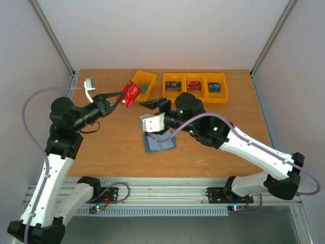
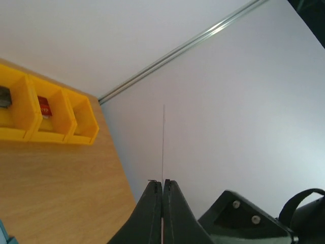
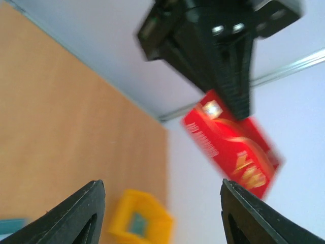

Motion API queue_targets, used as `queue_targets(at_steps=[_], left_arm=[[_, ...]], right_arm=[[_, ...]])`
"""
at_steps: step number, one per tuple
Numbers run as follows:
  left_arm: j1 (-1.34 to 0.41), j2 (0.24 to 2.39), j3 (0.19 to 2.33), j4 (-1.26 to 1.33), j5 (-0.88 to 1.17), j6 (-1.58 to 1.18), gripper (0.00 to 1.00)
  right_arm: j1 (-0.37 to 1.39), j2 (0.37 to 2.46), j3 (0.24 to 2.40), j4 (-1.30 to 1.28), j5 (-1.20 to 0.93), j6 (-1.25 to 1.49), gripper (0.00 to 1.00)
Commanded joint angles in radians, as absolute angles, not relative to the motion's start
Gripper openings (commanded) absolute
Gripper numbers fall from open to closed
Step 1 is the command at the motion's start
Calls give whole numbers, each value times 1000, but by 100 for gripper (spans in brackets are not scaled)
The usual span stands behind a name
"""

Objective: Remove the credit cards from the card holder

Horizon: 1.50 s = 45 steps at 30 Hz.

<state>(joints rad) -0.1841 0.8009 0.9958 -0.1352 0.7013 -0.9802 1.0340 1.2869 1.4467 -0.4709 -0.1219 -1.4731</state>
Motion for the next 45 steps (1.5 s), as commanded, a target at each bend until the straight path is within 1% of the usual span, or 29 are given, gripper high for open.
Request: queue_targets(at_steps=[1, 4, 8, 10, 15, 16, 18, 23, 25, 31, 32, 33, 34, 35, 37, 39, 41, 43, 45], left_arm=[[-175, 834, 1043, -169, 720, -1074, 0], [-173, 842, 1055, -163, 739, -1075, 0], [-170, 847, 1055, -149, 764, -1080, 0], [-169, 846, 1053, -153, 765, -1081, 0], [-166, 842, 1047, -135, 770, -1088, 0], [-164, 842, 1044, -135, 770, -1090, 0], [-163, 841, 1038, -139, 768, -1097, 0], [-160, 842, 1031, -164, 761, -1101, 0], [-160, 844, 1032, -171, 760, -1101, 0], [-150, 842, 1025, -188, 749, -1101, 0], [-149, 839, 1024, -194, 736, -1098, 5], [-147, 833, 1021, -206, 717, -1093, 32], [-143, 825, 1013, -214, 693, -1091, 71], [-135, 815, 998, -212, 675, -1087, 98], [-114, 790, 966, -198, 639, -1053, 99], [-89, 755, 941, -218, 594, -965, 99], [-73, 726, 918, -272, 535, -874, 99], [-60, 709, 904, -358, 462, -757, 99], [-48, 694, 878, -433, 381, -634, 99]], right_arm=[[1053, 1333, 1371, 120, 57, -1941, 62], [1054, 1381, 1336, 258, 66, -2147, 58], [1054, 1440, 1316, 449, 71, -2304, 51], [1053, 1447, 1314, 458, 64, -2352, 49], [1045, 1422, 1296, 373, 67, -2405, 49], [1045, 1420, 1290, 369, 69, -2411, 46], [1045, 1418, 1280, 379, 70, -2418, 38], [1046, 1417, 1266, 405, 79, -2424, 15], [1046, 1417, 1264, 405, 84, -2412, 2], [1045, 1399, 1286, 349, 133, -2340, 1], [1044, 1393, 1300, 308, 146, -2309, 1], [1041, 1389, 1325, 240, 172, -2265, 1], [1032, 1390, 1368, 144, 204, -2184, 1], [1015, 1394, 1413, 5, 230, -2096, 1], [954, 1404, 1478, -126, 268, -1918, 1], [856, 1406, 1522, -272, 245, -1752, 1], [730, 1424, 1591, -452, 167, -1576, 1], [604, 1463, 1644, -604, 59, -1457, 1], [495, 1508, 1648, -646, 12, -1424, 1]])
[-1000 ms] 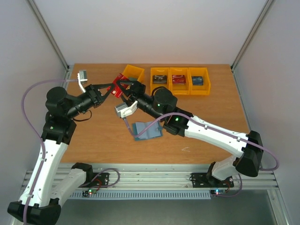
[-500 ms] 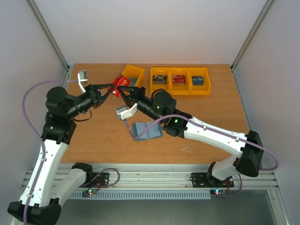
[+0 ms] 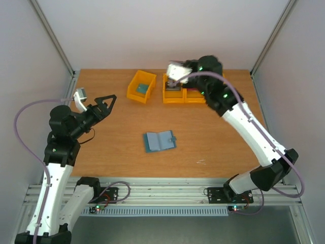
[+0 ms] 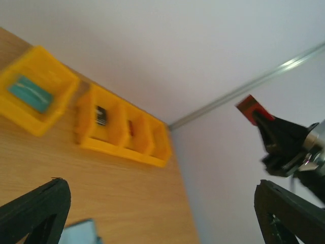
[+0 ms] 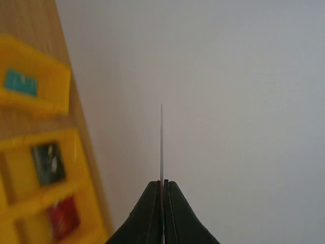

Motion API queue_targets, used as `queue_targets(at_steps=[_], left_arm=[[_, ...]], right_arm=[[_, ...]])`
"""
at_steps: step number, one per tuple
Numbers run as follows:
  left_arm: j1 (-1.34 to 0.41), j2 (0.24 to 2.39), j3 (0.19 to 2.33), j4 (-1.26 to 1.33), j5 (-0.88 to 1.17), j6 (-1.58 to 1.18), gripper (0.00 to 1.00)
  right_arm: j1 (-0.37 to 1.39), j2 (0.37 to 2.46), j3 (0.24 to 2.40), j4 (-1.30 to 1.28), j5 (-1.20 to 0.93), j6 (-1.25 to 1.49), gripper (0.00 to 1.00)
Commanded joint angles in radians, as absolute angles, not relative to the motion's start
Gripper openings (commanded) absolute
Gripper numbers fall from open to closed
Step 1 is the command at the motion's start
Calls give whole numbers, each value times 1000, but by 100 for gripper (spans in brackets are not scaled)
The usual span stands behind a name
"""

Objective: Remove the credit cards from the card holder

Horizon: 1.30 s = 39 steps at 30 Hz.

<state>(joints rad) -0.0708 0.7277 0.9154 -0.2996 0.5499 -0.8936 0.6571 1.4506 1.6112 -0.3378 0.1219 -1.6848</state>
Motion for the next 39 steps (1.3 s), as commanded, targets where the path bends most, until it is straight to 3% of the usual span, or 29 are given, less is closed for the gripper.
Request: queue_targets(at_steps=[1, 9, 21, 31, 39], left_arm=[[-42, 686, 859, -455, 338, -598, 99], [27, 650, 663, -504, 153, -337, 99], [136, 711, 552, -470, 183, -285, 99], [208, 781, 543, -413, 221, -324, 99], [212, 828, 543, -383, 219, -321, 99]], right_arm=[[459, 1537, 1650, -660, -22, -1422, 1], [264, 1815, 1798, -647, -51, -1312, 1], [213, 2168, 2017, -634, 11, -1391, 1], [215, 2312, 2075, -488, 147, -1531, 1], [222, 2376, 2059, -417, 119, -1616, 1]])
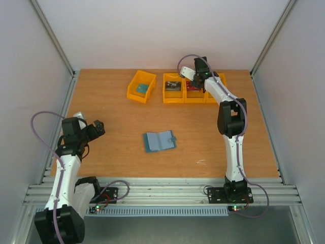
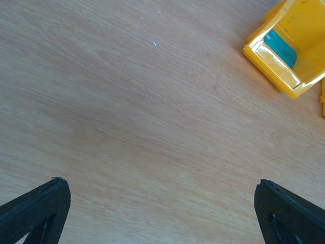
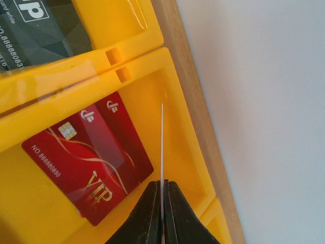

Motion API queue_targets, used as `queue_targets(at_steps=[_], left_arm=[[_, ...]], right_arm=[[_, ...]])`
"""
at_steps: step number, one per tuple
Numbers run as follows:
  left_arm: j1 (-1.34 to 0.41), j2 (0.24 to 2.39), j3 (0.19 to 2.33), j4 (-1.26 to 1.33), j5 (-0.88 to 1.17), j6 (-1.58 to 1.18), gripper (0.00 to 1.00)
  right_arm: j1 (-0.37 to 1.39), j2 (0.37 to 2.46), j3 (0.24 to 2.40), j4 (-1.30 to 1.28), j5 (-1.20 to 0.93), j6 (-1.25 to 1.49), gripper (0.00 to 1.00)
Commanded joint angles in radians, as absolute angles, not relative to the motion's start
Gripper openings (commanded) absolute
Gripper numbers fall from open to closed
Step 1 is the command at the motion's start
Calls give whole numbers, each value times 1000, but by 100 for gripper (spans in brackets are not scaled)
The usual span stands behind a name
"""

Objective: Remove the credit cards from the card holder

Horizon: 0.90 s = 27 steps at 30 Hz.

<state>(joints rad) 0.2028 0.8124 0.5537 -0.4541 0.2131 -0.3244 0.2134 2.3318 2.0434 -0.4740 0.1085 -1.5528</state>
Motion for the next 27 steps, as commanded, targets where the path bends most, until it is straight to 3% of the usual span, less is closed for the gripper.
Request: queue_targets(at_steps=[1, 14, 22, 27], left_arm=[[211, 831, 543, -382, 219, -321, 99], [211, 856, 543, -370, 217, -311, 99], [210, 859, 545, -362, 216, -304, 99], [212, 853, 541, -361, 227, -311, 99]], right_arm=[[222, 2383, 2059, -413, 123, -1627, 1], [229, 2431, 2019, -381, 134, -1667, 4], [233, 2416, 1996, -389, 155, -1701, 21], [233, 2398, 1999, -410, 155, -1724, 47]])
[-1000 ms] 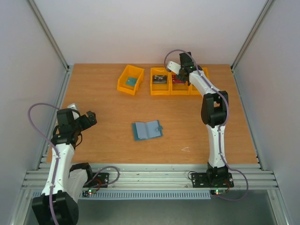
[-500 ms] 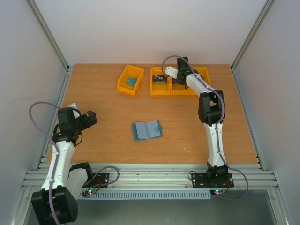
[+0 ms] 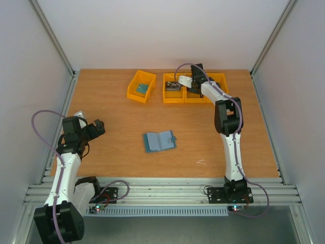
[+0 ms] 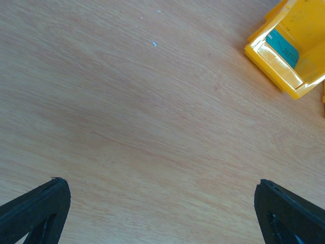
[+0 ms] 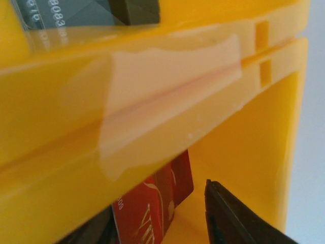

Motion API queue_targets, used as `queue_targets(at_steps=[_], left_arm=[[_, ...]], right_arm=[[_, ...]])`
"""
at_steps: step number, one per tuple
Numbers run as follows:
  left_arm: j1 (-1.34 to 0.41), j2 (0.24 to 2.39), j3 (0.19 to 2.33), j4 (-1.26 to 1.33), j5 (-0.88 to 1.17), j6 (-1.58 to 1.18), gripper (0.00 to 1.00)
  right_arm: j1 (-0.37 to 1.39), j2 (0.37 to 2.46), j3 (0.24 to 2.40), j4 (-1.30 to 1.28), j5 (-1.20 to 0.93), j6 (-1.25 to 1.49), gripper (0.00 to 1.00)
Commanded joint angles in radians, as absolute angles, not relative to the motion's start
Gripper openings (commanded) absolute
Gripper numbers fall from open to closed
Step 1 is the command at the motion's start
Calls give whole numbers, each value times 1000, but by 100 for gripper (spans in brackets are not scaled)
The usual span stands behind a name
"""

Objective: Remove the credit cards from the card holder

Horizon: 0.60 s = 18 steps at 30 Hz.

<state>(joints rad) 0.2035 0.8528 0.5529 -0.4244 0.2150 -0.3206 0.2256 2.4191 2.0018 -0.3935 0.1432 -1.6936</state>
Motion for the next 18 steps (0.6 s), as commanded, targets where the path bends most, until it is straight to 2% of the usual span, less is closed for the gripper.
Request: queue_targets(at_steps=[1, 4, 8, 10, 11, 18], left_arm=[[211, 851, 540, -360, 226, -311, 99], [212, 848, 541, -357, 220, -310, 99], [211, 846, 542, -351, 225, -305, 99], [211, 843, 539, -349, 228, -308, 99], [212, 841, 537, -348, 229, -309, 99], [212, 822, 538, -352, 228, -310, 99]], right_arm=[[233, 2394, 1996, -418, 156, -1731, 55], [233, 2382, 1982, -419, 169, -1732, 69], [233, 2358, 1972, -408, 184, -1732, 79], [233, 2347, 1973, -401, 186, -1732, 94], [232, 2343, 1973, -395, 188, -1732, 98], [226, 2331, 1981, -344, 202, -1707, 99]])
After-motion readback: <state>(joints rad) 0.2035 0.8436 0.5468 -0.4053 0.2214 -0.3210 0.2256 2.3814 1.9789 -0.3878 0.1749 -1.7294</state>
